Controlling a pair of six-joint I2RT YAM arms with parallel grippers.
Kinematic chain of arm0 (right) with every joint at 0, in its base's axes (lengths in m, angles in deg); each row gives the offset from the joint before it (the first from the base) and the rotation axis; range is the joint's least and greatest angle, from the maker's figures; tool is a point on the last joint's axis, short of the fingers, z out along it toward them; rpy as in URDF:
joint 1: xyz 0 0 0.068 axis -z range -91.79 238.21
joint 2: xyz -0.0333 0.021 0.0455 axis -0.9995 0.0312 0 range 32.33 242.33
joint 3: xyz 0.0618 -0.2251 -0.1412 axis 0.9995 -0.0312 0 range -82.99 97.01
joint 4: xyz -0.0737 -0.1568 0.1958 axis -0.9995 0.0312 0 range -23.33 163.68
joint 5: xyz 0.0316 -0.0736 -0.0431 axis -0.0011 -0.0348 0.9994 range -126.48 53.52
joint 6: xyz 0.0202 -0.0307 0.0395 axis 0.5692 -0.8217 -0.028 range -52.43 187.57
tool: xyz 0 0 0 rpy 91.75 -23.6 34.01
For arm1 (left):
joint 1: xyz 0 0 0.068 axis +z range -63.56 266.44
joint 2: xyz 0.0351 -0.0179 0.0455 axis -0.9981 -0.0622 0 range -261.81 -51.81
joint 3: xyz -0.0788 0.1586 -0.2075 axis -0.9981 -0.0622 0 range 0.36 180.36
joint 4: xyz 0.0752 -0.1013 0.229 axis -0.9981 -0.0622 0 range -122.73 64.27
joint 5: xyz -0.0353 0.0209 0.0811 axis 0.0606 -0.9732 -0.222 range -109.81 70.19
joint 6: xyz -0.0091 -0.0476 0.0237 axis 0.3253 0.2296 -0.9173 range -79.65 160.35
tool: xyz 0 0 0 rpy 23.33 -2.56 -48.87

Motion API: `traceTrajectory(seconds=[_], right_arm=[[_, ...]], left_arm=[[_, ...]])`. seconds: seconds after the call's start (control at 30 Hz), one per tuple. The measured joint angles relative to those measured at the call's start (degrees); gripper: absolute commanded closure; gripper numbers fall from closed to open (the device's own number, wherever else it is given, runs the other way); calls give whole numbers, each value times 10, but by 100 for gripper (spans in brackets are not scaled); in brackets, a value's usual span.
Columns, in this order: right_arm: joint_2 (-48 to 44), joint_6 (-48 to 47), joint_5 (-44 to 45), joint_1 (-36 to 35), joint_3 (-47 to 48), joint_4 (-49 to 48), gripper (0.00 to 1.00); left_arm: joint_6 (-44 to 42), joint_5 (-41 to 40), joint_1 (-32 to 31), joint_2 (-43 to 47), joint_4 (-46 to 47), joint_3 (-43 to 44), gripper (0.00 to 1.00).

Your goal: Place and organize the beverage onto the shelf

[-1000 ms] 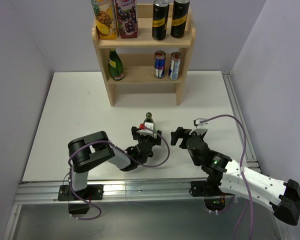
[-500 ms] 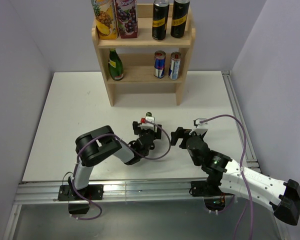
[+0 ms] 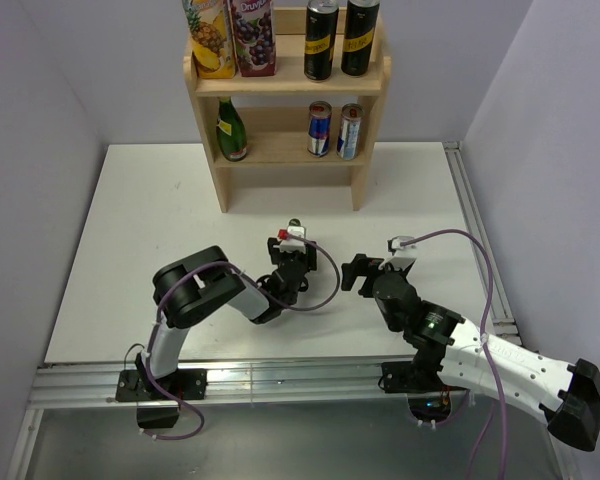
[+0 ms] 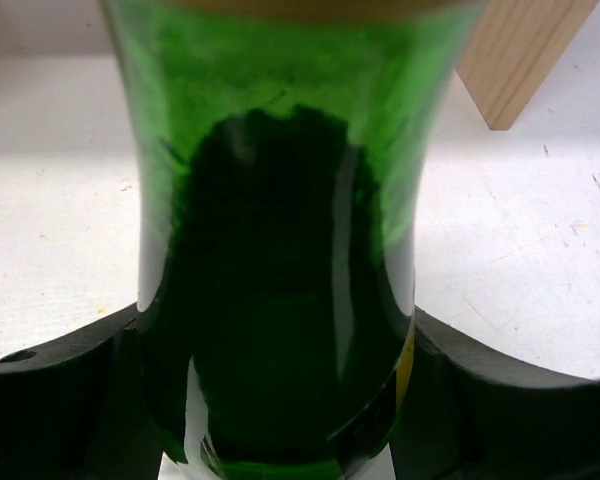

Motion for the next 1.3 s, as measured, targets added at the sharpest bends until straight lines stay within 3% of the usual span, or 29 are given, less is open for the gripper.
traceTrajectory(seconds=[0.03, 0.07, 0.3, 0.6, 0.97, 1.3], right_arm=[[0, 0, 0, 0, 0, 0, 1], [0, 0, 0, 0, 0, 0, 1], [-1, 0, 0, 0, 0, 0, 1], [-1, 0, 0, 0, 0, 0, 1], [-1, 0, 0, 0, -7, -5, 1], [0, 0, 0, -3, -7, -8, 2]], left_arm=[[3, -1, 0, 0, -1, 0, 98], [5, -2, 0, 0, -1, 0, 100], [37, -11, 1, 19, -39, -3, 100], [35, -20, 1, 116, -250, -2, 100], [-39, -18, 31, 183, -351, 131, 100], [-65, 20, 123, 183, -457, 295, 100]])
